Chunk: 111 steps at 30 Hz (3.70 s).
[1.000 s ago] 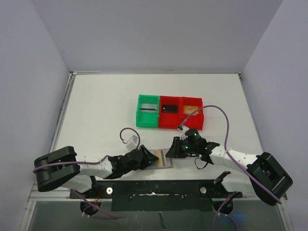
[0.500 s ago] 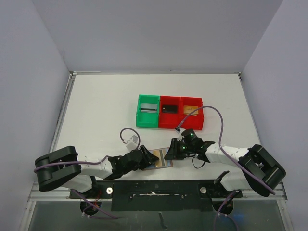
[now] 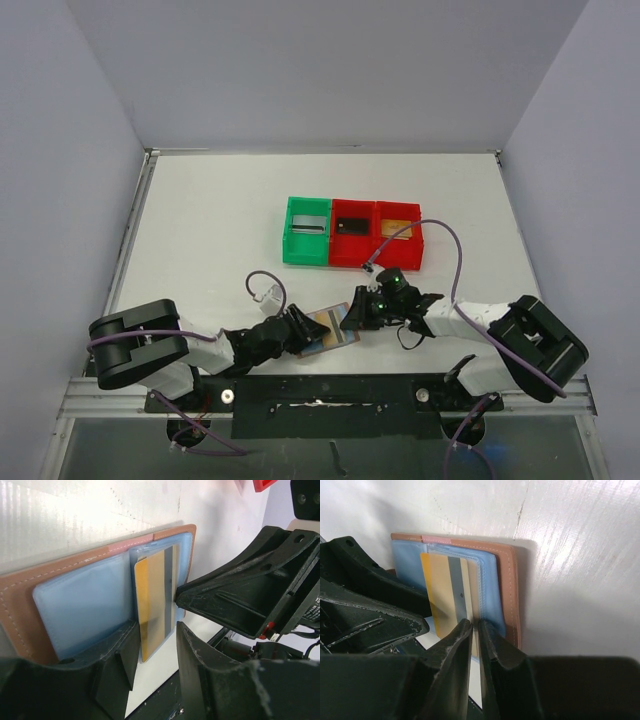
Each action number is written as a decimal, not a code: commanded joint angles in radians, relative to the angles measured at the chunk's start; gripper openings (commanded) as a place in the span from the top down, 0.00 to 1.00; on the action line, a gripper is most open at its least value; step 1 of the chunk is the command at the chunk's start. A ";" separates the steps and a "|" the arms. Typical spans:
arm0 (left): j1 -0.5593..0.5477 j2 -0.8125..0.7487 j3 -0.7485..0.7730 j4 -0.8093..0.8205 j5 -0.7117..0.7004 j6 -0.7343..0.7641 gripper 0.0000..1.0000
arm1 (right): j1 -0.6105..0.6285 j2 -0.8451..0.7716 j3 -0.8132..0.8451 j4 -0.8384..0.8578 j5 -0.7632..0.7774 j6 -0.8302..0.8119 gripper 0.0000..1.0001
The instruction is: Take the credit cards out of the card holder
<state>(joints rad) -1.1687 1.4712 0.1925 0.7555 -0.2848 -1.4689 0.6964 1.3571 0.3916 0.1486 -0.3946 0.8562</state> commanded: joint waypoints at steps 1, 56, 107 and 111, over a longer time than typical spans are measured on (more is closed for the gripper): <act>-0.005 0.020 -0.038 -0.069 0.020 -0.012 0.66 | 0.035 0.044 -0.016 -0.001 -0.018 -0.015 0.87; -0.005 -0.343 -0.082 -0.422 -0.020 0.036 1.00 | 0.148 0.171 0.217 -0.091 0.093 -0.062 0.74; -0.003 -0.597 -0.174 -0.545 -0.026 0.033 0.83 | 0.129 0.236 0.208 -0.085 0.083 -0.061 0.82; -0.003 -0.586 -0.176 -0.527 -0.036 0.019 0.73 | 0.129 0.234 0.205 -0.076 0.074 -0.061 0.82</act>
<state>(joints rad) -1.1706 0.8696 0.0341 0.2203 -0.3065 -1.4441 0.8318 1.5692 0.6090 0.1211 -0.3668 0.8230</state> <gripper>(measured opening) 0.227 0.178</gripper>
